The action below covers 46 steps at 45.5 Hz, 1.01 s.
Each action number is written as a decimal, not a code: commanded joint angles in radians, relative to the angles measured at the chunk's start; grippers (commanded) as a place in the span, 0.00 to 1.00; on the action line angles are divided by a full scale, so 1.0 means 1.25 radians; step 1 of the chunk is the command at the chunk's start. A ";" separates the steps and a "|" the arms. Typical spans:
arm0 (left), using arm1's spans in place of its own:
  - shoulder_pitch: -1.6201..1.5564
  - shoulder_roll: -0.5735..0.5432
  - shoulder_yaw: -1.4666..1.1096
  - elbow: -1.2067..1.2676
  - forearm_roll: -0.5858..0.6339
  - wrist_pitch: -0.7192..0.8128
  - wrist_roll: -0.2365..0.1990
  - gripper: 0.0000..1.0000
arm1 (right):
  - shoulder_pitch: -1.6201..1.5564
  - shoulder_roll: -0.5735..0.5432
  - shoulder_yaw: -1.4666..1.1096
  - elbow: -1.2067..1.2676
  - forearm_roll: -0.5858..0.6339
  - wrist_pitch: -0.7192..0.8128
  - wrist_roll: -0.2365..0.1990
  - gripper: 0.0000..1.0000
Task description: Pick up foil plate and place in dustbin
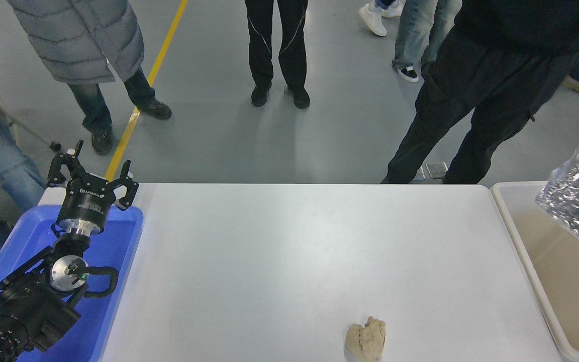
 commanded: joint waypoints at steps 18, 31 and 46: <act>0.001 0.000 -0.001 0.000 0.000 -0.001 0.000 0.98 | -0.720 0.229 0.501 -0.668 0.000 -0.166 0.001 0.00; 0.000 0.000 -0.001 0.000 0.000 0.000 0.000 0.98 | -0.816 0.344 0.520 -0.755 -0.011 -0.215 0.004 0.00; 0.001 0.000 -0.001 0.000 0.000 -0.001 0.000 0.98 | -0.840 0.372 0.514 -0.760 -0.018 -0.293 0.003 0.00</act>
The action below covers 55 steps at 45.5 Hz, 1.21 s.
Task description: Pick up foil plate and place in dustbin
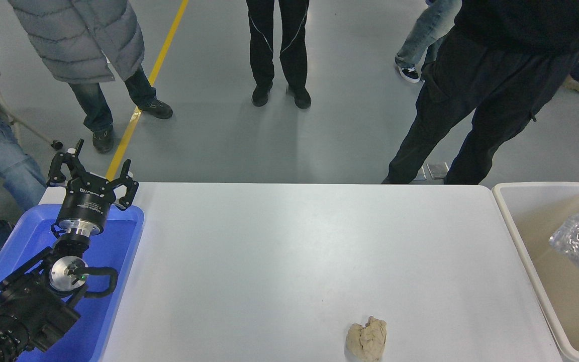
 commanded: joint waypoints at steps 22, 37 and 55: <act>-0.001 0.000 0.000 0.001 0.000 0.000 0.000 0.98 | -0.043 0.030 0.013 -0.033 -0.003 -0.091 -0.001 0.38; 0.000 0.000 0.000 0.001 0.001 0.001 0.000 0.98 | -0.042 0.022 0.018 -0.029 0.004 -0.177 0.001 0.79; -0.001 0.000 -0.001 -0.001 0.000 0.000 0.000 0.98 | 0.126 -0.152 0.005 0.379 0.008 -0.172 0.001 0.99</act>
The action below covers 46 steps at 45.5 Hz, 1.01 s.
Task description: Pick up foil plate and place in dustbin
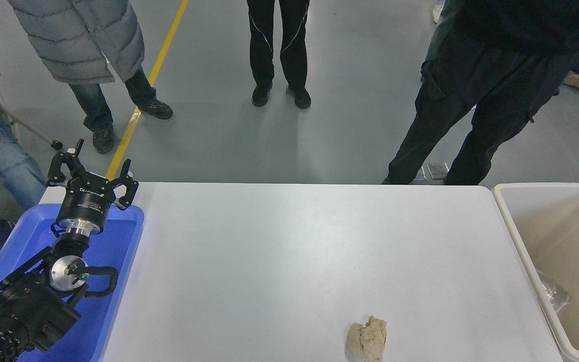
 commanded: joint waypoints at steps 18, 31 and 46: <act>0.000 0.000 0.000 0.000 -0.001 0.000 0.000 0.98 | 0.455 -0.166 -0.305 0.683 0.006 0.083 -0.001 1.00; 0.000 0.000 0.000 -0.001 0.001 -0.001 0.000 0.98 | 0.666 -0.157 -0.316 0.734 0.006 0.598 0.000 1.00; 0.000 0.000 0.001 0.000 -0.001 0.000 0.000 0.98 | 0.900 -0.058 -0.314 0.906 0.004 0.868 -0.001 1.00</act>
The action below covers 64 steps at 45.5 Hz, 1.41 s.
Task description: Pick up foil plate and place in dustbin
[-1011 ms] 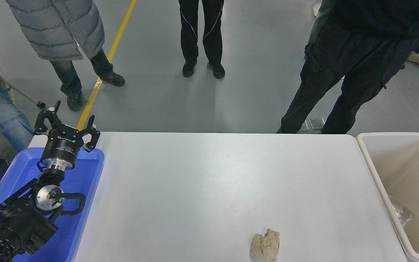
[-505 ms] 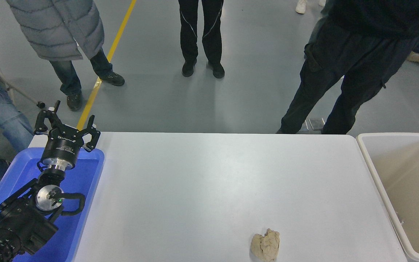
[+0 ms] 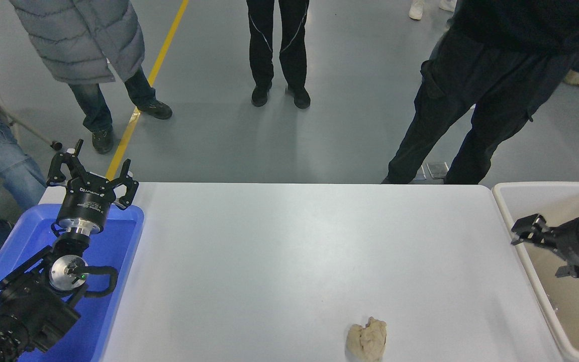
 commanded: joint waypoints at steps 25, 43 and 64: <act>0.001 0.000 0.001 0.001 -0.001 0.002 0.000 0.98 | 0.482 0.197 -0.009 0.206 -0.001 0.198 -0.001 1.00; 0.001 0.000 0.000 0.001 -0.001 0.002 0.000 0.98 | 0.522 0.249 -0.083 0.210 -0.005 0.198 -0.142 1.00; 0.001 0.000 0.000 0.001 -0.001 0.002 0.000 0.98 | 0.526 0.246 -0.086 0.204 0.001 0.198 -0.178 1.00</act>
